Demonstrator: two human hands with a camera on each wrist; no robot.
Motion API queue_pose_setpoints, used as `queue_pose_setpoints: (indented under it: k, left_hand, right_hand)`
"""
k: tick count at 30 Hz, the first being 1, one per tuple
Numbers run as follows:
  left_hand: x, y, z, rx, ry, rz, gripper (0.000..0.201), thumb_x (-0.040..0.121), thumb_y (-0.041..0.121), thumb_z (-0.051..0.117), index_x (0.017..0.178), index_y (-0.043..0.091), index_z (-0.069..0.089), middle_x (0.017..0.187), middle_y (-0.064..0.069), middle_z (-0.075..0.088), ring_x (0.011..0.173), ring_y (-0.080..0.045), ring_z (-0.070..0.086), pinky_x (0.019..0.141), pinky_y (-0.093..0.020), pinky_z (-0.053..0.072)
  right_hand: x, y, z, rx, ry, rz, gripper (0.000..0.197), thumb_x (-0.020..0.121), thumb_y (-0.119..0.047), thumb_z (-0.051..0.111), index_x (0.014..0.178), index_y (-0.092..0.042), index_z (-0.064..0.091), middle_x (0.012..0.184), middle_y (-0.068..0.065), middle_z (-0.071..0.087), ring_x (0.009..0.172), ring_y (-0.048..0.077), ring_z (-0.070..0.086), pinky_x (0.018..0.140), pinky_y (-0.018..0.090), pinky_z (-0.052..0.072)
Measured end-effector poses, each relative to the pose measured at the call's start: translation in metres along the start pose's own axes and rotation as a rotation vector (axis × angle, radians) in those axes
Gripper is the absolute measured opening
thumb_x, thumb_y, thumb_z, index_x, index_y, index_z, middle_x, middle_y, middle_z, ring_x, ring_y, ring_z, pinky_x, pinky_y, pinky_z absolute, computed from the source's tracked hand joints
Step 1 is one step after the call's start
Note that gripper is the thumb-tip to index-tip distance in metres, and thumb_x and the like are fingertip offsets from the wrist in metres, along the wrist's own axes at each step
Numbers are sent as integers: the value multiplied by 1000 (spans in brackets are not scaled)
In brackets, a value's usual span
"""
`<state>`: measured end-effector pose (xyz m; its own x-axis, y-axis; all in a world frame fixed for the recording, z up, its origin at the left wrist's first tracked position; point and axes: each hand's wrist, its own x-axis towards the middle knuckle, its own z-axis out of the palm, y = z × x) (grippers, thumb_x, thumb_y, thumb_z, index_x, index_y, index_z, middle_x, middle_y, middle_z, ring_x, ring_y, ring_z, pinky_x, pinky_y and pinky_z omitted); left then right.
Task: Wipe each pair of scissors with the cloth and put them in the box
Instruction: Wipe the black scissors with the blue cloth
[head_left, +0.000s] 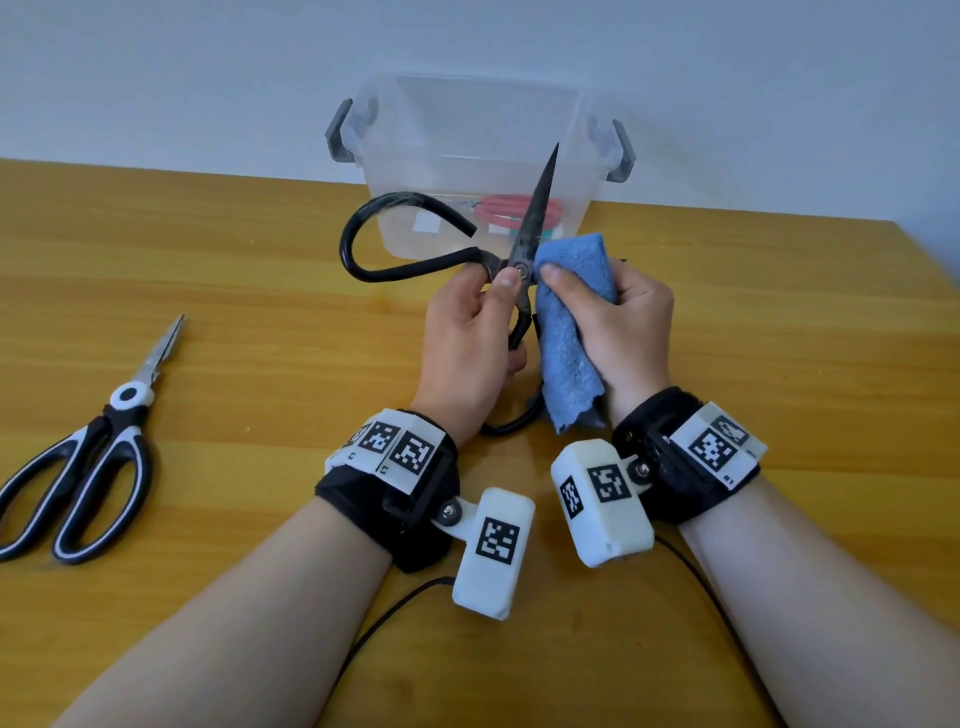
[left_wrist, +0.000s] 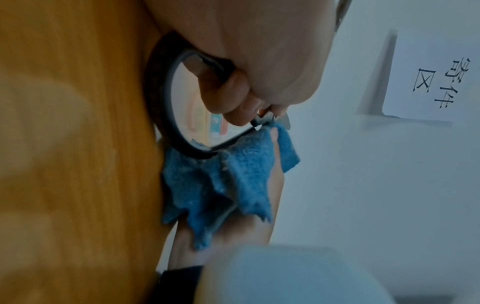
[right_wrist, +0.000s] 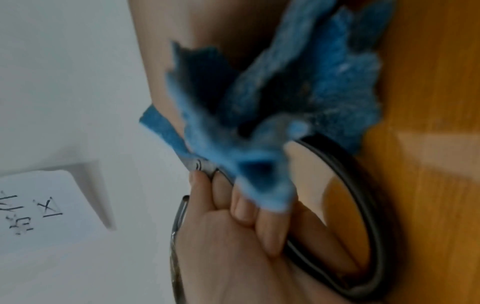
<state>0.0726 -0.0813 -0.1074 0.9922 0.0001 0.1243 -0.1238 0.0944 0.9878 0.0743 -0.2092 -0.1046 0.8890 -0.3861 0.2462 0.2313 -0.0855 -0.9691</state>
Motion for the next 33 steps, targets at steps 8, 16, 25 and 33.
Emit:
queue_pose_setpoints:
  k: [8,16,25,33]
  left_hand:
    - [2,1,0,-42,185,-20,39,108,24,50,74,17,34,57,7,27,49,-19,28,37,-18,34]
    - [4,0,-2,-113,241,3,28,109,27,48,89,9,46,57,3,29,46,-19,33,37,-20,28]
    - [5,-1,-2,-138,240,-14,28,109,27,47,89,8,46,55,5,32,40,-16,36,38,-20,27]
    - [7,-3,-2,-132,232,-25,26,109,29,48,92,9,47,62,-2,29,46,-18,34,37,-20,27]
  right_hand:
    - [12,4,-9,198,330,-17,34,91,-18,74,62,-23,58,62,-11,54,64,11,51,61,30,45]
    - [14,3,-11,286,379,-28,40,85,-13,78,120,-13,58,110,5,73,104,22,72,89,61,57]
    - [11,2,-9,289,256,-26,46,81,-9,79,124,-2,66,136,-1,65,127,10,60,102,34,53]
    - [8,6,-10,42,131,-88,43,77,-24,80,117,-37,69,110,-7,70,95,16,69,90,51,58]
